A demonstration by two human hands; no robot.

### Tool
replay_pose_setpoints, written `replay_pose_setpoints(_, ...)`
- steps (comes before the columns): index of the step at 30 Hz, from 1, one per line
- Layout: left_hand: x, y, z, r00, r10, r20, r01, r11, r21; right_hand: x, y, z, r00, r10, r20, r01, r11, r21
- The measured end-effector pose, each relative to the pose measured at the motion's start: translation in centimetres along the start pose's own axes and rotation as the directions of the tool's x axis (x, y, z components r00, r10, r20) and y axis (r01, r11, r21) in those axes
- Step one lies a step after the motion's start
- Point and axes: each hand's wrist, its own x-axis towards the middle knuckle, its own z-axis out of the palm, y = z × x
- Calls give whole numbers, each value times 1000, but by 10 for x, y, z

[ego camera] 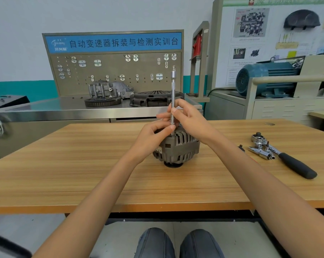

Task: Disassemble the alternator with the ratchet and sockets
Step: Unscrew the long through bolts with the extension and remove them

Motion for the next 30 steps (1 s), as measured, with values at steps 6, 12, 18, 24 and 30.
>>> replay_pose_setpoints(6, 1, 2, 4, 999, -37, -6, 36, 998, -49, 0, -1, -7, 998, 35, -46, -36, 999, -18)
replay_pose_setpoints(12, 0, 2, 13, 992, -63, -109, 52, 994, -98, -4, 8, -4, 983, 41, -179, -35, 999, 39)
replay_pose_setpoints(18, -3, 7, 14, 995, -67, -69, 57, 989, -137, -6, 5, 0, 986, 59, -153, -56, 998, 23)
replay_pose_setpoints(24, -4, 3, 14, 992, -65, -111, 55, 995, -86, 5, -7, -1, 987, 149, -62, -141, 984, 109)
replay_pose_setpoints(30, -2, 2, 15, 982, -100, -162, 96, 995, -29, 24, -19, 4, 968, 102, -228, -48, 973, 227)
